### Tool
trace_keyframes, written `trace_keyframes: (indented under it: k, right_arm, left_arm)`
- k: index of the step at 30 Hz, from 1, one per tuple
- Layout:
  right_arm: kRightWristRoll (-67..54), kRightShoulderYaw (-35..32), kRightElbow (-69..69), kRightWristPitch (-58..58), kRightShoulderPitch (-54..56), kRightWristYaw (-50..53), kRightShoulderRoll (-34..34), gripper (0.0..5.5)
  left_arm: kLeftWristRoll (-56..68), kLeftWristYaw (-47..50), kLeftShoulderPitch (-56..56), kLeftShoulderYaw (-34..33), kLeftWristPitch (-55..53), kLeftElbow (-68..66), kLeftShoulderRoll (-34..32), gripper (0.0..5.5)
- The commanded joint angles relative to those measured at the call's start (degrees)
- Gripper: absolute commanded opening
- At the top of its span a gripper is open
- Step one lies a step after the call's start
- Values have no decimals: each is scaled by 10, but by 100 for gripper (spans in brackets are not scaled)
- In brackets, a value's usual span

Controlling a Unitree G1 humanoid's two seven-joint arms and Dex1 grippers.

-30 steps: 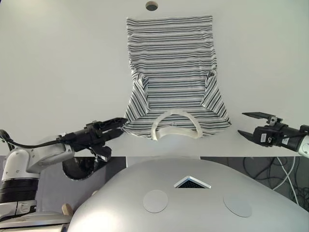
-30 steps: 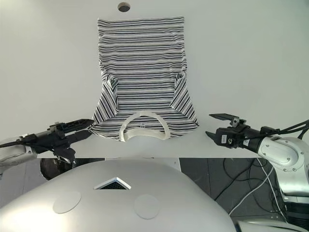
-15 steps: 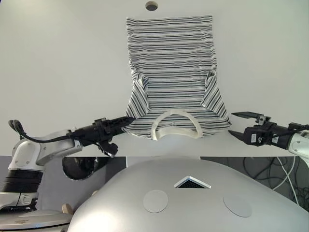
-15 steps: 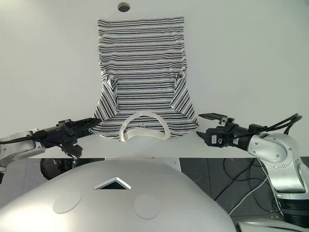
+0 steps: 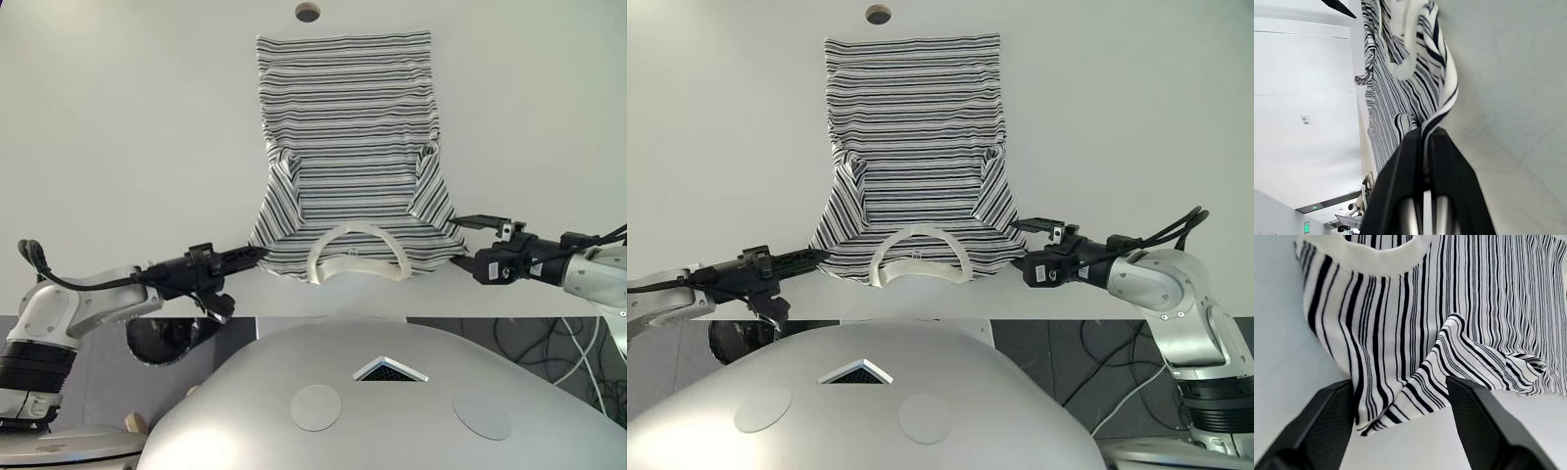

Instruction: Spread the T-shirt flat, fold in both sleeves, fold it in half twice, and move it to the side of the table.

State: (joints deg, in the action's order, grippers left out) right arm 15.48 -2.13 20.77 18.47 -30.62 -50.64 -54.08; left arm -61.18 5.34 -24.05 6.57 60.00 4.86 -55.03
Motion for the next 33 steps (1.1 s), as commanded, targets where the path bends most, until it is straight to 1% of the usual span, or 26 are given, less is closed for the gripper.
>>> trace_keyframes:
  k: [1,7,12,20,24,29,30,33]
  right_arm:
    - [34,0,-31,-19,-14,-4,-26,327]
    - [40,4,-45,-19,-16,-1,-42,327]
    - [30,21,-39,-23,-13,-8,-48,242]
    - [14,40,-16,-35,-8,-18,-52,70]
    - [11,44,-13,-41,-7,-18,-53,5]
    - [0,38,-8,-52,-15,-18,-55,2]
    - [-4,34,-5,-54,-19,-18,-55,2]
    - [-33,4,14,-52,-37,-17,-58,2]
  left_arm:
    - [-60,3,-15,40,-28,-40,-8,2]
    - [-77,42,-12,69,-52,-48,-20,2]
    - [-88,69,-7,90,-65,-51,-31,0]
    - [-87,86,-2,117,-82,-41,-42,0]
    - [-76,83,-1,124,-83,-35,-48,0]
    - [-54,70,-5,127,-78,-26,-57,0]
    - [-36,59,-6,127,-74,-24,-61,0]
    - [73,3,-21,120,-69,7,-80,0]
